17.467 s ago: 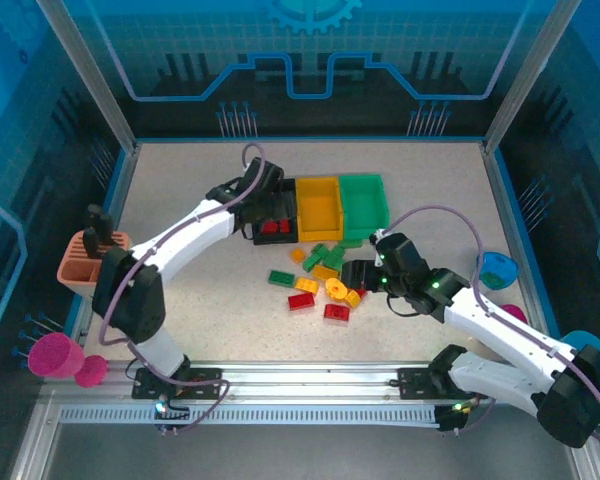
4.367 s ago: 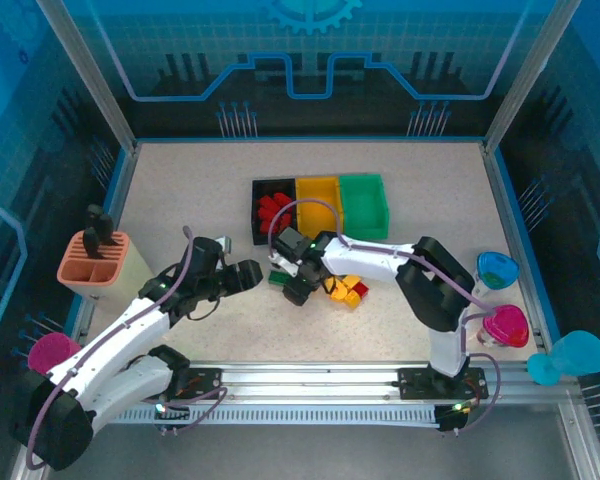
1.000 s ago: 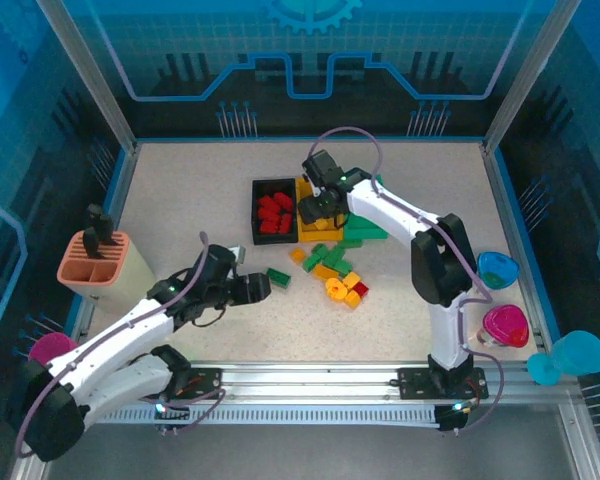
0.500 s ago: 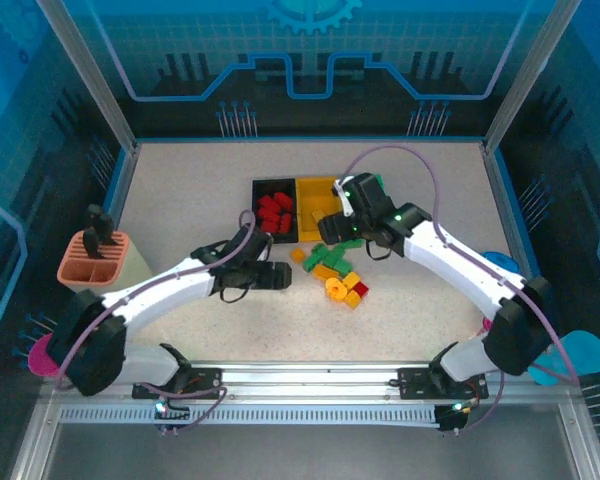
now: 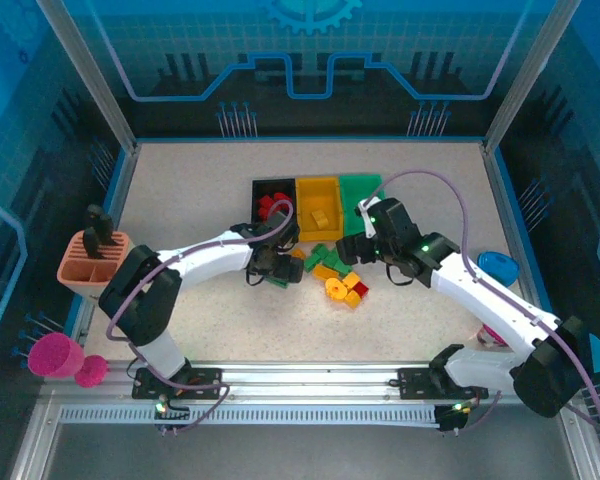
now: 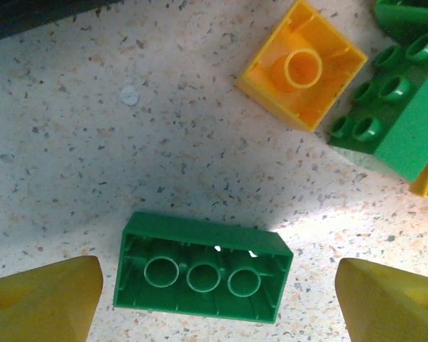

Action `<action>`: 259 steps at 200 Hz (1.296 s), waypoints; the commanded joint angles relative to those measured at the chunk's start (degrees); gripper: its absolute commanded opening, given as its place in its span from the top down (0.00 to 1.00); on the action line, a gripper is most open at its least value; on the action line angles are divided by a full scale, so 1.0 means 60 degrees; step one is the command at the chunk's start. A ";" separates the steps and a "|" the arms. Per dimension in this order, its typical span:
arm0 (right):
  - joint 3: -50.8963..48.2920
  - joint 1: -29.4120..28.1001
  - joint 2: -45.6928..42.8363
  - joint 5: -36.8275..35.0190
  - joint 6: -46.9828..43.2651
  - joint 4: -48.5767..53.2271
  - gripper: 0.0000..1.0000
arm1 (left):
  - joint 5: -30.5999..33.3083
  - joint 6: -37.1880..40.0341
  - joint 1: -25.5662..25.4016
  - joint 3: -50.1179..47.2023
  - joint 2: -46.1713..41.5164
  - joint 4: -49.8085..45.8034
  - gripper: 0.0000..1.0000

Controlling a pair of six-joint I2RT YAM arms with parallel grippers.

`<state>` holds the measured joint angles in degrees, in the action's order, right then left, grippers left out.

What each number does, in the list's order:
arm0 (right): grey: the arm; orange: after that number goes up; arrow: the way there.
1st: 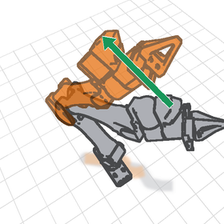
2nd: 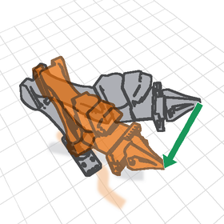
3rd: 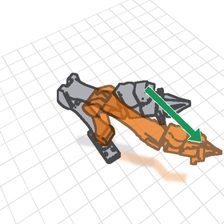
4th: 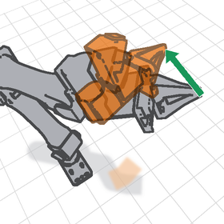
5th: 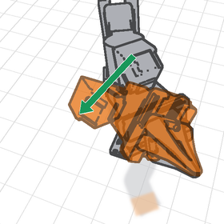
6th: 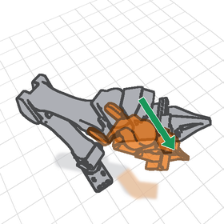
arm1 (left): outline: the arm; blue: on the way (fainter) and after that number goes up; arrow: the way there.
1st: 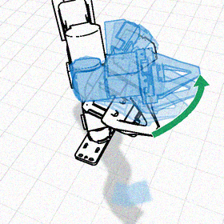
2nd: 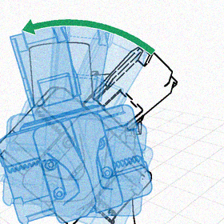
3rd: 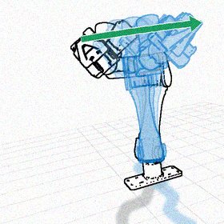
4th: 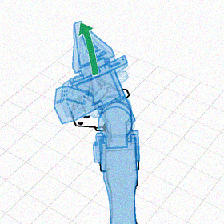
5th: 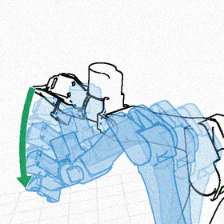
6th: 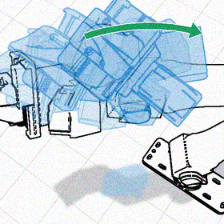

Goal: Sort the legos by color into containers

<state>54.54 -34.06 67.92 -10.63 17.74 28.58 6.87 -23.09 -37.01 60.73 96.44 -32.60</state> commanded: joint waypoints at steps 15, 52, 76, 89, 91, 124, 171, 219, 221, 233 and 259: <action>-0.0482 0.0202 -0.0261 0.0340 0.0323 -0.0538 0.11 | 0.0524 0.0376 -0.0194 0.0350 0.0281 -0.0788 0.13; -0.0638 0.0232 -0.0273 0.0476 0.0455 -0.0733 0.11 | 0.0440 0.0348 -0.0359 0.0468 0.0614 -0.0679 0.12; -0.0893 0.0250 -0.0400 0.0464 0.0500 -0.0762 0.11 | 0.0464 0.0347 -0.0379 0.0536 0.0945 -0.0630 0.13; -0.0973 0.0268 -0.0492 0.0442 0.0514 -0.0736 0.11 | 0.0501 0.0373 -0.0395 0.0597 0.1088 -0.0642 0.14; -0.0986 0.0271 -0.0512 0.0433 0.0504 -0.0735 0.11 | 0.0507 0.0376 -0.0409 0.0600 0.1093 -0.0652 0.15; -0.1248 0.0387 -0.0920 0.0442 0.0596 -0.0689 0.11 | 0.0924 0.0421 -0.0551 0.0867 0.1321 -0.0821 0.36; -0.1458 0.0569 -0.1529 0.0437 0.0671 -0.0445 0.11 | 0.1227 0.0435 -0.0726 0.1463 0.1140 -0.1184 0.45; -0.1667 0.0931 -0.2420 0.0013 0.0916 0.0071 0.10 | 0.0304 0.0692 -0.0720 0.2999 0.0489 -0.0834 0.44; -0.1683 0.0957 -0.2445 -0.0008 0.0952 0.0100 0.10 | 0.0286 0.0705 -0.0728 0.3112 0.0522 -0.0825 0.44; -0.1753 0.1179 -0.2606 -0.0152 0.1213 0.0328 0.10 | 0.0157 0.0811 -0.0727 0.3893 0.0815 -0.0892 0.44; -0.2034 0.1484 -0.3106 -0.0382 0.1652 0.0720 0.10 | -0.0121 0.0860 -0.0726 0.5587 0.1697 -0.1040 0.43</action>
<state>43.97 -26.85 51.99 -10.52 24.08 28.86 9.17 -19.44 -41.06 86.50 102.96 -38.33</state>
